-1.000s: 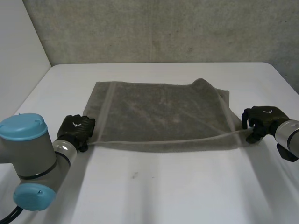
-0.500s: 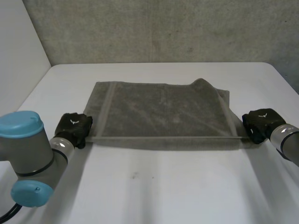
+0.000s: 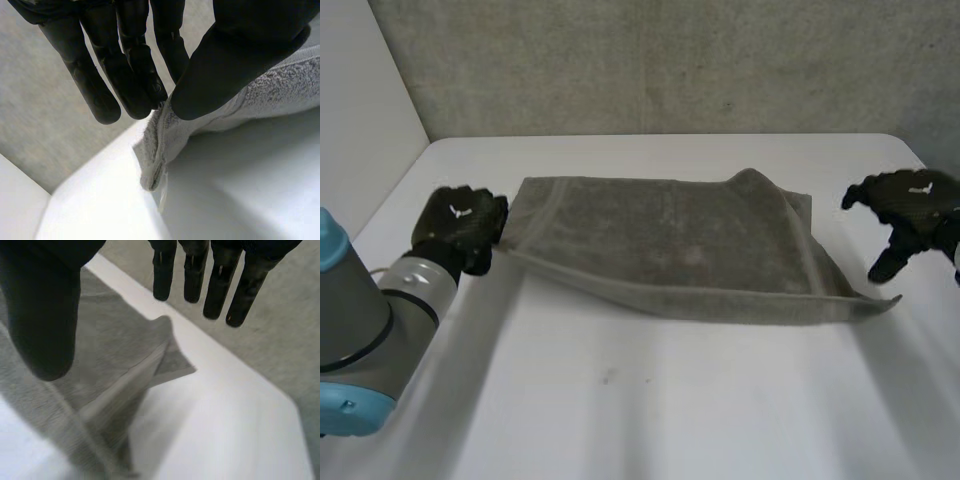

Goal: Fold the towel.

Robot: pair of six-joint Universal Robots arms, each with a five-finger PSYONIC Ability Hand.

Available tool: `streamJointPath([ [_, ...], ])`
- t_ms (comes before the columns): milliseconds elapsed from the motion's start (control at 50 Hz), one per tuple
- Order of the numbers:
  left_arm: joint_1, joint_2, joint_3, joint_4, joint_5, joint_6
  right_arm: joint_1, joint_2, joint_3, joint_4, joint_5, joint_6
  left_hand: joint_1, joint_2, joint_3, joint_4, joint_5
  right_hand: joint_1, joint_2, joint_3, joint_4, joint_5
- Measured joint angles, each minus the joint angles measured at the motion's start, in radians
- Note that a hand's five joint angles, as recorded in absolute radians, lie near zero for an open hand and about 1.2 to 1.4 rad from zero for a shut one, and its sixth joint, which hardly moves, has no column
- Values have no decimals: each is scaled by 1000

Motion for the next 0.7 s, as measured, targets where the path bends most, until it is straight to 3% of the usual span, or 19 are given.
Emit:
streamJointPath([
  [220,10,-48,-8,1,1,0,4,73,70,-4,5,57,0,0,0,0,0,-12,-8,-18,-25,-28],
  [420,22,-49,-7,1,2,-1,7,158,152,-175,10,84,0,0,0,0,0,23,7,37,44,46],
  [500,22,-51,-7,1,2,-1,10,216,141,-217,18,66,0,0,0,0,0,91,103,115,122,110],
  [600,22,-52,-7,2,2,-1,12,286,113,-228,49,23,0,0,0,0,0,524,612,609,612,588],
  [660,22,-52,-7,1,2,-1,11,308,94,-221,73,-10,0,0,0,0,0,671,826,826,832,802],
  [700,22,-51,-7,1,2,0,10,305,88,-218,81,-20,0,0,0,0,0,671,829,834,844,807],
])
